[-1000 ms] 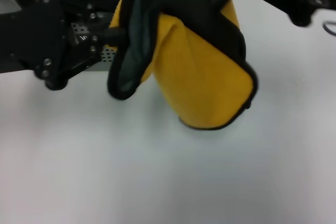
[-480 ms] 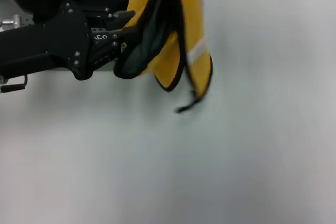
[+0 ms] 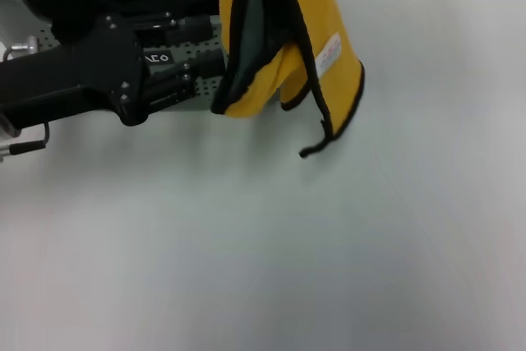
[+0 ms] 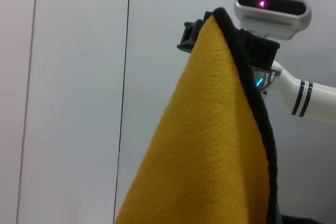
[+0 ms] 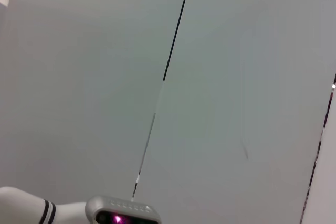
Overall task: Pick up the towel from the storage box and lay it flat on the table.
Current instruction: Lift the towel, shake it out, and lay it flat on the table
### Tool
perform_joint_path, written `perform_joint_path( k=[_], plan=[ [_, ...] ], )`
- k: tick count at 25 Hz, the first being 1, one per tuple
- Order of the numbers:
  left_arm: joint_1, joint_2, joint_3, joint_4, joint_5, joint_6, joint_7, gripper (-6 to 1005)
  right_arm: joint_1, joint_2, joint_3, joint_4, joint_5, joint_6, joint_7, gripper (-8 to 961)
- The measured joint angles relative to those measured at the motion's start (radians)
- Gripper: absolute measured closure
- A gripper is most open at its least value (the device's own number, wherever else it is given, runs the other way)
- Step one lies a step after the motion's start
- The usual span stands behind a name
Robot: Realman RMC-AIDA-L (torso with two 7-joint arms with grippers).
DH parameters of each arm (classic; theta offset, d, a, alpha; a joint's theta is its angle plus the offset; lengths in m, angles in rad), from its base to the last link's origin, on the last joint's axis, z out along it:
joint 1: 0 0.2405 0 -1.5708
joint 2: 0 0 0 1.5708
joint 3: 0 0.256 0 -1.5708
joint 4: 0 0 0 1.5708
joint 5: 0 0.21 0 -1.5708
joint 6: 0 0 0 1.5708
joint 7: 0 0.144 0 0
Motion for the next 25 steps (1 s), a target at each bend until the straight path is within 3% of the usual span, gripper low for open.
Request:
perform_joint_path(
  k=[2, 12, 17, 25],
  plan=[
    [-0.001, -0.001, 0.001, -0.012, 0.0, 0.0, -0.003, 605, 0.011, 0.002, 0.0, -0.001, -0.021, 0.008, 0.009, 943],
    [-0.028, 0.012, 0.004, -0.028, -0.008, 0.045, -0.108, 585, 0.043, 0.013, -0.004, -0.021, -0.092, 0.034, 0.012, 942],
    [-0.031, 0.018, 0.002, -0.027, -0.012, 0.064, -0.137, 586, 0.043, 0.035, -0.005, -0.081, -0.141, 0.078, 0.013, 941],
    [-0.007, 0.006, -0.006, -0.031, -0.036, 0.054, -0.14, 588, 0.04, 0.076, -0.006, -0.142, -0.21, 0.143, 0.021, 940]
  ],
)
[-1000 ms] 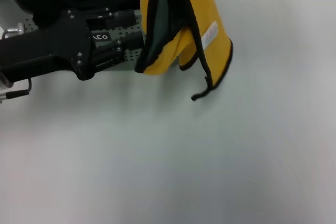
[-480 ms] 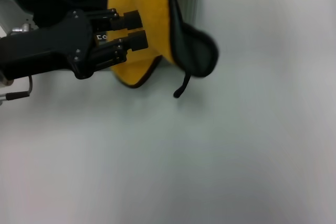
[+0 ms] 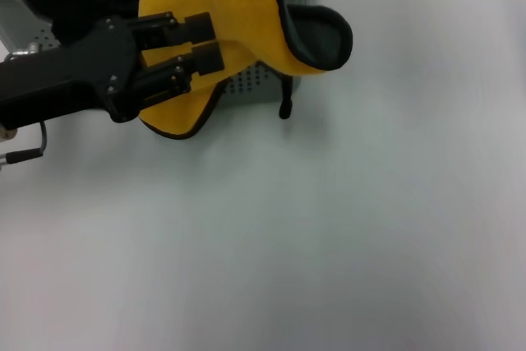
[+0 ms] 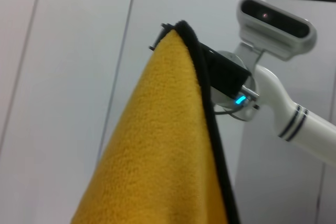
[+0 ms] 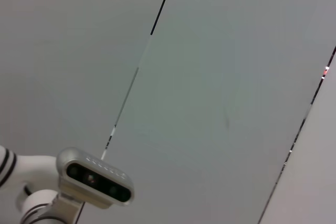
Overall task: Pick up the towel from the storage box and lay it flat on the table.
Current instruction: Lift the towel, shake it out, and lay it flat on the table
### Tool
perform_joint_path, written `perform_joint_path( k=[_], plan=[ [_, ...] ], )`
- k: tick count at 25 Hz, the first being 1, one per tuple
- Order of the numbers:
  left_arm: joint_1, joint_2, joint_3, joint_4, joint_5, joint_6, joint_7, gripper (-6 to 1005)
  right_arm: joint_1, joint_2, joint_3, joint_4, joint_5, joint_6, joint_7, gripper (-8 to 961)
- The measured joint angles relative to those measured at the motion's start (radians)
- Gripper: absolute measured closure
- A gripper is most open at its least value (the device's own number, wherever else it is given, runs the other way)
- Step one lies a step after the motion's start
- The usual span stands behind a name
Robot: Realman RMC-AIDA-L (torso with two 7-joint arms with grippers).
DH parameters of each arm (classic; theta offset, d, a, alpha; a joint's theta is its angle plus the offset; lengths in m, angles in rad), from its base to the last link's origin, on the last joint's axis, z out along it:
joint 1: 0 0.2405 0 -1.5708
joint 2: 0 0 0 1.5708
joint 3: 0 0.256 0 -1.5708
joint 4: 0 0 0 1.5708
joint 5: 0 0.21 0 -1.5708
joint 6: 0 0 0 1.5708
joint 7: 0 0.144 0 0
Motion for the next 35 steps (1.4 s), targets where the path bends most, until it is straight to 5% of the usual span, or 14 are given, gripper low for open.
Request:
perform_joint_path(
  k=[19, 35],
  plan=[
    [0.046, -0.054, -0.008, -0.013, 0.031, -0.018, -0.011, 589, 0.023, 0.017, -0.102, -0.011, -0.022, 0.108, -0.017, 938],
    [0.041, -0.054, 0.006, -0.05, 0.076, -0.224, -0.017, 586, 0.051, 0.02, -0.238, 0.005, -0.072, 0.229, -0.067, 936]
  ],
)
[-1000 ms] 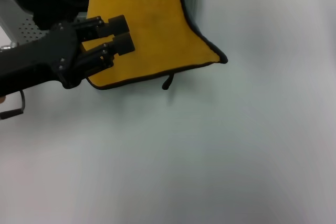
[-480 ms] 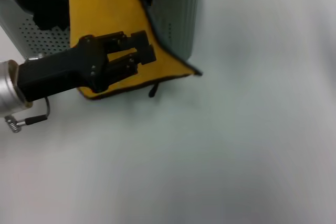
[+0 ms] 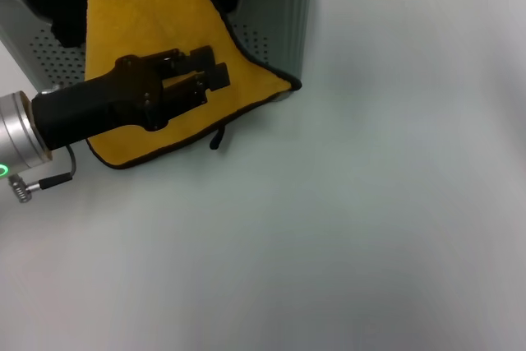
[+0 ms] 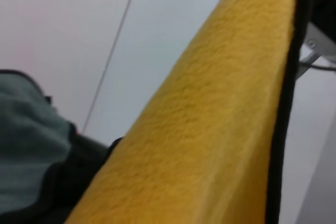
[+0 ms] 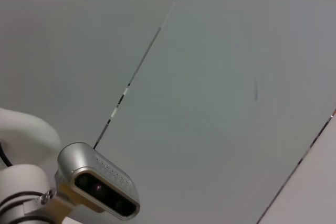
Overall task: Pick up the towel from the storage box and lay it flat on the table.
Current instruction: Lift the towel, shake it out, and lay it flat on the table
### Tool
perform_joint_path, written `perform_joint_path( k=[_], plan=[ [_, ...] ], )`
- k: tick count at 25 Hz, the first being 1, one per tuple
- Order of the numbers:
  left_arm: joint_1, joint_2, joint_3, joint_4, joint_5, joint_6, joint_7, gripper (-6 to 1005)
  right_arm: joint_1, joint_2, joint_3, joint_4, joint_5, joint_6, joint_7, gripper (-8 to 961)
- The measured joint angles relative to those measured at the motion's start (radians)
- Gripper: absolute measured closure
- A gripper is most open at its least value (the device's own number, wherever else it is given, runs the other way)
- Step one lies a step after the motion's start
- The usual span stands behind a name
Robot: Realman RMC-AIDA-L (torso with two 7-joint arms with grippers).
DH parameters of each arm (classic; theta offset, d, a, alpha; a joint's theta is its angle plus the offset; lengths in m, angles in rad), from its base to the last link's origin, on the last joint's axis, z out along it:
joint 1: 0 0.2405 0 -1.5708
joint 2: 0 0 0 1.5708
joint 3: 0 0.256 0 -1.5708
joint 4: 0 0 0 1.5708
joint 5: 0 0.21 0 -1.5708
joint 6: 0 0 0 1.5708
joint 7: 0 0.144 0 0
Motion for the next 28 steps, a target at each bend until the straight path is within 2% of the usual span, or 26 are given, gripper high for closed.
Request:
perform_joint_path(
  k=[6, 11, 16, 20, 23, 28],
  plan=[
    [0.028, 0.001, -0.016, 0.0, 0.003, -0.019, 0.001, 583, -0.022, 0.0, 0.0, -0.012, -0.001, 0.002, -0.053, 935],
    [0.059, 0.001, -0.027, -0.001, 0.0, -0.041, 0.009, 584, -0.081, 0.001, 0.021, -0.081, 0.004, 0.016, -0.067, 934],
    [0.078, 0.002, -0.114, -0.001, -0.006, -0.03, 0.01, 584, -0.271, 0.002, 0.002, -0.36, 0.001, 0.079, -0.053, 934],
    [0.082, 0.011, -0.127, 0.005, -0.009, -0.021, 0.01, 584, -0.406, 0.001, -0.008, -0.546, -0.049, 0.105, 0.052, 933],
    [0.083, 0.021, -0.127, 0.008, -0.015, -0.006, 0.014, 583, -0.444, 0.003, -0.006, -0.64, -0.177, 0.102, 0.197, 933],
    [0.109, 0.042, -0.156, 0.006, -0.027, 0.049, 0.036, 583, -0.454, 0.005, 0.009, -0.725, -0.345, 0.091, 0.373, 932]
  ],
)
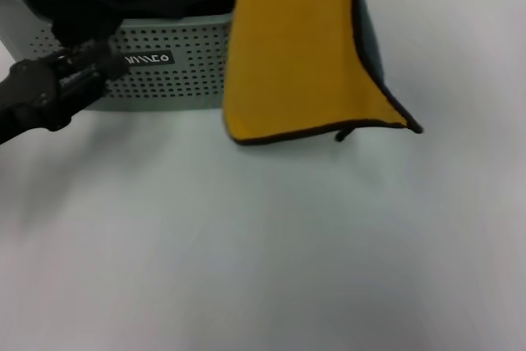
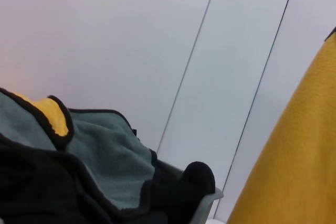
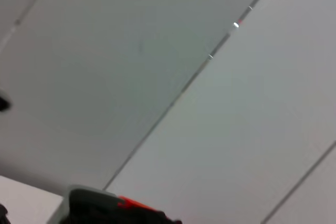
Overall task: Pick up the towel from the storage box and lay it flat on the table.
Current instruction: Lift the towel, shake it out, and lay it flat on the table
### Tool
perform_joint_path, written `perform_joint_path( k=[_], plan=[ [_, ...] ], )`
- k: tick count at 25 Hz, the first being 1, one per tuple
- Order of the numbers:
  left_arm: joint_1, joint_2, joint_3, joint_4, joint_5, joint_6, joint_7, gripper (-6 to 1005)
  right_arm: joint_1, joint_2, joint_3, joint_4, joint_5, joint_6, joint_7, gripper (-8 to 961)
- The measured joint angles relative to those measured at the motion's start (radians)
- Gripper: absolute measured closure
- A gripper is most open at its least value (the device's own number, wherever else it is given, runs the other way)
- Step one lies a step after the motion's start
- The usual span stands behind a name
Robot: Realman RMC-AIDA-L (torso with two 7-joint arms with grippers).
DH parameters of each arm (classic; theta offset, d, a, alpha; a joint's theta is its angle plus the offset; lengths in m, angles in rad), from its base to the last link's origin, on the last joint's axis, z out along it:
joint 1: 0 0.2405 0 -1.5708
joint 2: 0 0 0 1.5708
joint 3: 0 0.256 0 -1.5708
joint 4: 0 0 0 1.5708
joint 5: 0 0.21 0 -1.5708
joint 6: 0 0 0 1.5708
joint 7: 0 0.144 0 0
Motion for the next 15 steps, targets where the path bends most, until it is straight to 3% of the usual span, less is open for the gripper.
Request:
perform_joint_path(
  k=[3, 8, 12, 15],
  plan=[
    [0.002, 0.0, -0.008, 0.003, -0.001, 0.014, 0.004, 583, 0.027, -0.002, 0.065, -0.042, -0.063, -0.075, 0.111, 932],
    [-0.037, -0.001, -0.009, 0.0, -0.003, 0.039, 0.01, 584, 0.229, -0.019, 0.206, -0.05, -0.229, -0.375, 0.383, 931],
    [-0.077, -0.011, -0.001, -0.006, 0.015, 0.038, 0.005, 584, 0.367, -0.007, 0.194, -0.037, -0.424, -0.537, 0.494, 930],
    [-0.07, -0.017, 0.0, -0.006, 0.021, 0.039, 0.004, 583, 0.481, -0.006, 0.136, 0.016, -0.526, -0.605, 0.558, 930]
  ],
)
